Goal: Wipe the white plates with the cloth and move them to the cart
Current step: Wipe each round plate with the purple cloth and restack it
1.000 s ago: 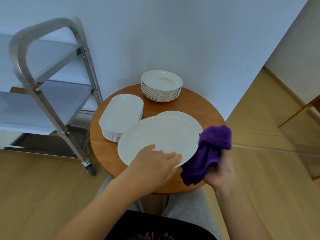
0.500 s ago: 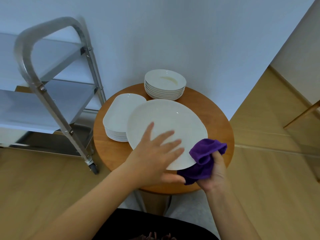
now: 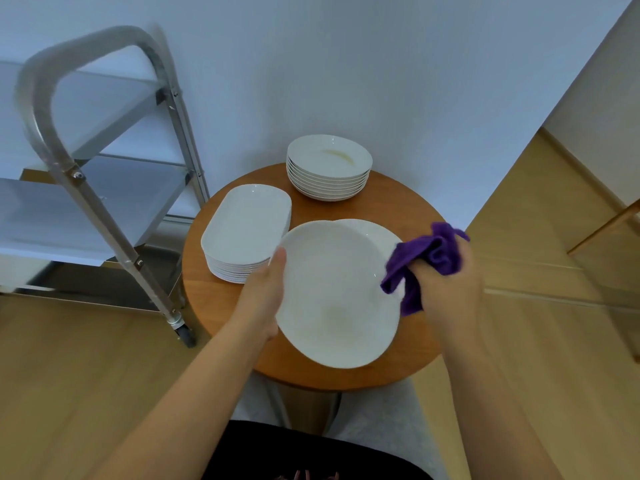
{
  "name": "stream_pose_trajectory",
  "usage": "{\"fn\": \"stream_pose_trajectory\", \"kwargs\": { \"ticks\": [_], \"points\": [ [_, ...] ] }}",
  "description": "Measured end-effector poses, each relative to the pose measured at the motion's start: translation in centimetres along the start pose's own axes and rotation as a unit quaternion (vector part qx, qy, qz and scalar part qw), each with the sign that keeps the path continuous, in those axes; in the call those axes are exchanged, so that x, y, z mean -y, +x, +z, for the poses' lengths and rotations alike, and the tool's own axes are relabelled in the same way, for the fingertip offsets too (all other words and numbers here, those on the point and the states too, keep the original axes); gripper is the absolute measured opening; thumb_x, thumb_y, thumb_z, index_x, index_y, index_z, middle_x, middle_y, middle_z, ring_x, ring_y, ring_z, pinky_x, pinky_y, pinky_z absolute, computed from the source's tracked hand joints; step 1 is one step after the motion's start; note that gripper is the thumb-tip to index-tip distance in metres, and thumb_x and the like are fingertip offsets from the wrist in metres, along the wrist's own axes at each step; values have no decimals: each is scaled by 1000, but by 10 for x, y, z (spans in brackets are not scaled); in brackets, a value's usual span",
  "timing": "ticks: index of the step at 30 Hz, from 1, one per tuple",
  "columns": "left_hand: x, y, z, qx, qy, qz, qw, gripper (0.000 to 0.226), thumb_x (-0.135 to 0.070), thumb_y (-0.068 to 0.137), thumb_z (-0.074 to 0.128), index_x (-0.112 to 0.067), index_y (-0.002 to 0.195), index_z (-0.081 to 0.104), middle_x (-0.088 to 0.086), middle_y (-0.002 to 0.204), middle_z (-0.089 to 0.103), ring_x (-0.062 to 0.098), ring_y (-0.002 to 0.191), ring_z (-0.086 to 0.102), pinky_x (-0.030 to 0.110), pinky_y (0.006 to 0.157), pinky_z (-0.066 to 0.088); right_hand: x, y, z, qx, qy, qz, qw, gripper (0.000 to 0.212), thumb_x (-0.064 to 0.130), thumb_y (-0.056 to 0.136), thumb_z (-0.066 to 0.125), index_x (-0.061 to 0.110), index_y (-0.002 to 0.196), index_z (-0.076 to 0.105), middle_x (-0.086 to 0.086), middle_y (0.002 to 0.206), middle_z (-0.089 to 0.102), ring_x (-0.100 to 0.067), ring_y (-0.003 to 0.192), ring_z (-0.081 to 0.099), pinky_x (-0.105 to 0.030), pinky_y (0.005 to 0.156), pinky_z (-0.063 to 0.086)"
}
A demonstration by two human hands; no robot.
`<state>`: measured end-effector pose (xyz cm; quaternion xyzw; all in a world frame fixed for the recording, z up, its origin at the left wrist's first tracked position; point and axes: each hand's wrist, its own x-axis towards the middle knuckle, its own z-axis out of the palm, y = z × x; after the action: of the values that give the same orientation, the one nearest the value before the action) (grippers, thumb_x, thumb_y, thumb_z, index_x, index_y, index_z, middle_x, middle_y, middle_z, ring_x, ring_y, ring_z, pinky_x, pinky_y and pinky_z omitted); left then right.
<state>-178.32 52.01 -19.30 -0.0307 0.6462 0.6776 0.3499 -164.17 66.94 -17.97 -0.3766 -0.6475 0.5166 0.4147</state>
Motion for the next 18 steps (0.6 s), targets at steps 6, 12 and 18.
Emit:
{"fn": "stream_pose_trajectory", "kwargs": {
  "ticks": [6,12,18],
  "points": [
    [5,-4,24,52,-13,11,999,21,-49,96,41,-38,97,59,0,90,70,21,85,68,30,55,56,1,7,55,262,-289,-98,916,35,22,79,68,34,108,53,11,107,58,-15,105,54,-37,98,44],
    [-7,20,31,-30,13,15,999,42,-51,96,37,-22,119,57,4,97,68,18,80,65,19,39,48,-24,-8,39,456,-229,-41,859,35,26,77,67,36,110,60,26,117,55,9,104,44,-20,100,35],
    [-5,55,40,-73,72,-4,995,47,-54,96,32,-23,128,47,-7,97,55,10,76,51,23,53,44,-29,21,5,335,-333,12,881,9,24,75,66,24,82,60,5,75,63,-14,69,58,-36,63,50]
  ]
}}
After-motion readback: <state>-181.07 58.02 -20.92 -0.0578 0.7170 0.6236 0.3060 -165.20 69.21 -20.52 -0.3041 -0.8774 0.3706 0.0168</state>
